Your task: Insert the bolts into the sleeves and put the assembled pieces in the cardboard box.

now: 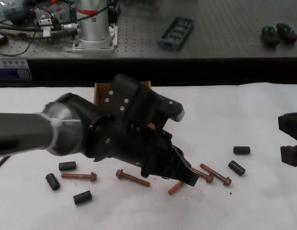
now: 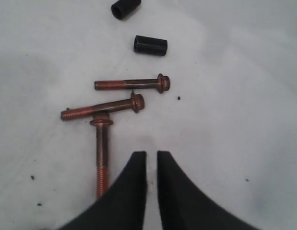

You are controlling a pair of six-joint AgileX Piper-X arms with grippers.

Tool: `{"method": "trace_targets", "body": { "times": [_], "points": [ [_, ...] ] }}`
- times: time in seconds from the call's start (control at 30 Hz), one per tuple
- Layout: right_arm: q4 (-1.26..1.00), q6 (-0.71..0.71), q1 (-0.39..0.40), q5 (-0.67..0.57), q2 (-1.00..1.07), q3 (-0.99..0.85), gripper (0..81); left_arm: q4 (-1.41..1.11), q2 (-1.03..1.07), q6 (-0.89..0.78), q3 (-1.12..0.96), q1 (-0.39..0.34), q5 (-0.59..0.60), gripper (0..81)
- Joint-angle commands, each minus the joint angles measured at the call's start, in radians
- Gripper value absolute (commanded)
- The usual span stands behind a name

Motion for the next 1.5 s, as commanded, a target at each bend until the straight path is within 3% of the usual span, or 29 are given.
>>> {"method": "trace_targets", "body": {
  "times": [0.0,0.07,0.13,0.27,0.7,0.83,1.27,1.47],
  "points": [
    [0.013,-0.009,-0.019,0.000,-0.002,-0.008,4.3,0.005,0.083,0.044,-0.066,-0.022,-0.134,23.2],
    [0.013,-0.009,-0.019,0.000,-0.002,-0.008,4.3,0.038,0.104,0.072,-0.083,-0.024,-0.179,31.4],
    [0.013,-0.009,-0.019,0.000,-0.002,-0.008,4.3,0.081,0.127,0.117,-0.104,-0.024,-0.202,34.0],
    [0.013,-0.009,-0.019,0.000,-0.002,-0.008,4.3,0.198,0.179,0.192,-0.173,-0.027,-0.262,33.9],
    [0.017,-0.006,-0.018,0.000,-0.002,0.000,4.3,0.406,0.338,0.297,-0.422,-0.047,-0.282,33.9],
    [0.017,-0.006,-0.018,0.000,-0.002,0.000,4.3,0.434,0.360,0.388,-0.428,-0.066,-0.340,33.9],
    [0.030,-0.006,-0.018,0.000,-0.002,0.007,4.3,0.405,0.432,0.388,-0.430,-0.124,-0.366,33.8],
    [0.034,-0.006,-0.018,0.000,-0.002,0.007,4.3,0.399,0.432,0.403,-0.458,-0.155,-0.374,28.4]
  ]
}}
